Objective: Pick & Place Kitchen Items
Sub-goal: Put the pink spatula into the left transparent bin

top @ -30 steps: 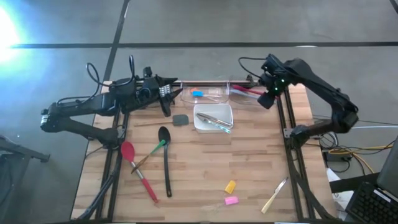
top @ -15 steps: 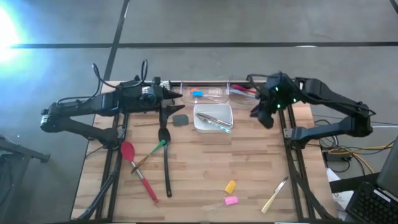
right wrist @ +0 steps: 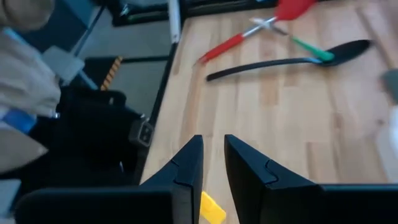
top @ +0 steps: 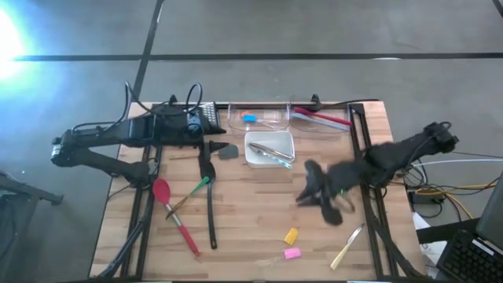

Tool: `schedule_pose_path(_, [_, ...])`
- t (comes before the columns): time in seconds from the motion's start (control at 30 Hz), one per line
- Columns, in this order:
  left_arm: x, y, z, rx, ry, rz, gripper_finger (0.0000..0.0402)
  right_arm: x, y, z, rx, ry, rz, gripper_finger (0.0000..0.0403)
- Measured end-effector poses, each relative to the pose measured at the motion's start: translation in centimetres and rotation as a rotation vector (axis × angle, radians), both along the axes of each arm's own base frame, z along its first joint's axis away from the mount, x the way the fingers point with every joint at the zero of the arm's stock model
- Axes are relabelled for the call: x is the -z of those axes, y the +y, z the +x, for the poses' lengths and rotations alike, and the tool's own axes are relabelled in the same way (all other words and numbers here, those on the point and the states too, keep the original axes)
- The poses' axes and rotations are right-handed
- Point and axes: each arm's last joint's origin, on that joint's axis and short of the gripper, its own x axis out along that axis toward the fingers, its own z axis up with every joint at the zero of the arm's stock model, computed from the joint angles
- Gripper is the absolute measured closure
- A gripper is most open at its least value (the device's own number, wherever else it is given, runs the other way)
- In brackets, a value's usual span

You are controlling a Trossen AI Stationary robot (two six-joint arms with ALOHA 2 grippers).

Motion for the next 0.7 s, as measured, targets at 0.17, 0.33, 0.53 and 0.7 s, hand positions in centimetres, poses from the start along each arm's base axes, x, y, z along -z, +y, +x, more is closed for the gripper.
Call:
schedule_pose_path(0.17, [0.3, -0.4, -0.1, 0.025, 0.028, -0.006, 0.0184, 2.4, 4.4, 1.2, -0.008, 0.039, -0.059, 0.0351])
schedule_pose_path(0.33, [0.4, -0.5, 0.1, 0.031, 0.033, -0.007, 0.0184, 5.4, 7.7, 2.6, 0.022, 0.099, -0.100, 0.0359])
schedule_pose_path(0.53, [0.6, -0.5, 0.4, 0.032, 0.045, -0.005, 0.0184, 9.4, 10.7, 5.3, 0.000, 0.118, -0.107, 0.0360])
schedule_pose_path(0.7, [1.0, -0.5, 0.4, 0.033, 0.082, -0.010, 0.0184, 12.0, 12.9, 7.0, -0.011, 0.165, -0.136, 0.0360])
